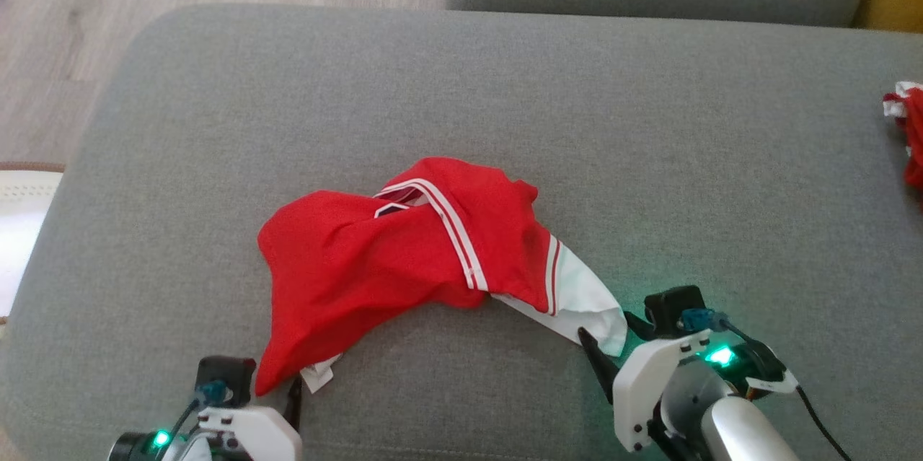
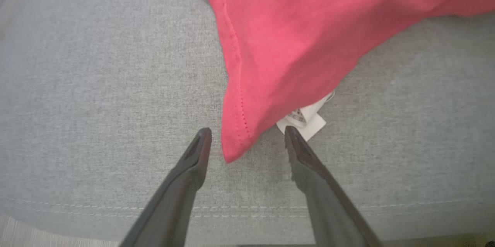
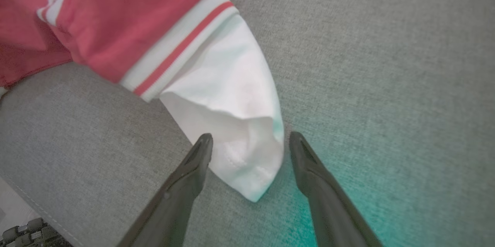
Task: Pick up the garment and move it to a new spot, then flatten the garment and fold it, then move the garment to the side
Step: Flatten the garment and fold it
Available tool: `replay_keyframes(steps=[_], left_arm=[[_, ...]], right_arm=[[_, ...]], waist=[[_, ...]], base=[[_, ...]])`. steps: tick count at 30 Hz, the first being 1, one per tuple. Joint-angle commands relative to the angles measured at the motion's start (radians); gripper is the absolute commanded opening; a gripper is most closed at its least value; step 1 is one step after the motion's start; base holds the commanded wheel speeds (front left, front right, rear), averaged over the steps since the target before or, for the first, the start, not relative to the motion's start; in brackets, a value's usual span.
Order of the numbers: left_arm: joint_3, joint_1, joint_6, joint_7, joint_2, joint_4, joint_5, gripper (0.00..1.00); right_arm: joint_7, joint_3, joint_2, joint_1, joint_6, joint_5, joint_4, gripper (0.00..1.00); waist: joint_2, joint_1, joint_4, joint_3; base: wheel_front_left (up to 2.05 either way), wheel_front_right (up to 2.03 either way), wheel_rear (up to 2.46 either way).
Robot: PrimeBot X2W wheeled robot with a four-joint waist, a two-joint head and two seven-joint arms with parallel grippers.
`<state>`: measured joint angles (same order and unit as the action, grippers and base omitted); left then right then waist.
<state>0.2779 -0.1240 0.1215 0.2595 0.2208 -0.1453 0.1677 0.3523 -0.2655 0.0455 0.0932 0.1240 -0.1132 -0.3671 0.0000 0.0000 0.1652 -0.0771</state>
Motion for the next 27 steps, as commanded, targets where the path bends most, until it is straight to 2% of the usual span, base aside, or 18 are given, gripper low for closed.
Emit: replay_keyframes(steps=[1, 8, 9, 11, 12, 13, 14, 15, 16, 21, 24, 27], left_arm=[[-0.030, 0.060, -0.009, -0.003, 0.023, 0.009, -0.008, 1.00], [-0.018, 0.128, -0.023, -0.019, 0.026, -0.078, -0.012, 1.00], [-0.017, 0.139, -0.025, -0.024, 0.025, -0.093, -0.011, 0.93], [-0.014, 0.159, -0.028, -0.028, 0.024, -0.122, -0.012, 0.46], [-0.012, 0.169, -0.030, -0.031, 0.023, -0.136, -0.011, 0.33], [-0.007, 0.178, -0.035, -0.031, 0.023, -0.150, -0.011, 0.07], [-0.003, 0.187, -0.040, -0.034, 0.021, -0.161, -0.010, 0.00], [0.001, 0.194, -0.046, -0.035, 0.019, -0.171, -0.007, 0.00], [0.004, 0.200, -0.052, -0.037, 0.019, -0.177, -0.006, 0.00], [-0.001, 0.203, -0.070, -0.022, 0.019, -0.112, 0.026, 0.00], [-0.029, 0.182, -0.081, 0.013, 0.031, 0.015, 0.073, 0.00], [-0.066, 0.161, -0.095, 0.071, 0.056, 0.199, 0.131, 0.00]], right_arm=[[-0.011, -0.031, 0.005, 0.050, 0.007, -0.008, 0.028, 1.00], [-0.005, -0.049, 0.005, 0.072, 0.007, -0.024, 0.013, 1.00], [-0.003, -0.051, 0.005, 0.075, 0.007, -0.026, 0.011, 1.00], [0.005, -0.058, 0.005, 0.081, 0.007, -0.033, 0.004, 1.00], [0.009, -0.062, 0.005, 0.085, 0.007, -0.037, 0.001, 1.00], [0.012, -0.066, 0.005, 0.089, 0.007, -0.042, -0.002, 1.00], [0.014, -0.070, 0.005, 0.092, 0.007, -0.049, -0.005, 0.69], [0.014, -0.073, 0.005, 0.096, 0.007, -0.061, -0.006, 0.04], [0.017, -0.077, 0.005, 0.100, 0.007, -0.074, -0.007, 0.00], [0.013, -0.059, 0.005, 0.104, 0.007, -0.224, 0.067, 0.00], [0.026, -0.020, 0.005, 0.092, 0.007, -0.373, 0.197, 0.00], [0.072, 0.056, 0.015, 0.075, 0.007, -0.504, 0.371, 0.00]], waist=[[0.0000, 0.0000, -0.006, -0.013], [0.0000, 0.0000, -0.013, -0.043], [0.0000, 0.0000, -0.013, -0.046], [0.0000, 0.0000, -0.012, -0.050], [0.0000, 0.0000, -0.012, -0.052], [0.0000, 0.0000, -0.012, -0.054], [0.0000, 0.0000, -0.012, -0.054], [0.0000, 0.0000, -0.013, -0.053], [0.0000, 0.0000, -0.013, -0.052], [0.0000, 0.0000, -0.018, -0.030], [0.0000, 0.0000, -0.021, -0.008], [0.0000, 0.0000, -0.026, 0.017]], base=[[0.00, 0.00, 0.00], [0.00, 0.00, 0.00], [0.00, 0.00, 0.00], [0.00, 0.00, 0.00], [0.00, 0.00, 0.00], [0.00, 0.00, 0.00], [0.00, 0.00, 0.00], [0.00, 0.00, 0.00], [0.00, 0.00, 0.00], [0.00, 0.00, 0.00], [0.00, 0.00, 0.00], [0.00, 0.00, 0.00]])
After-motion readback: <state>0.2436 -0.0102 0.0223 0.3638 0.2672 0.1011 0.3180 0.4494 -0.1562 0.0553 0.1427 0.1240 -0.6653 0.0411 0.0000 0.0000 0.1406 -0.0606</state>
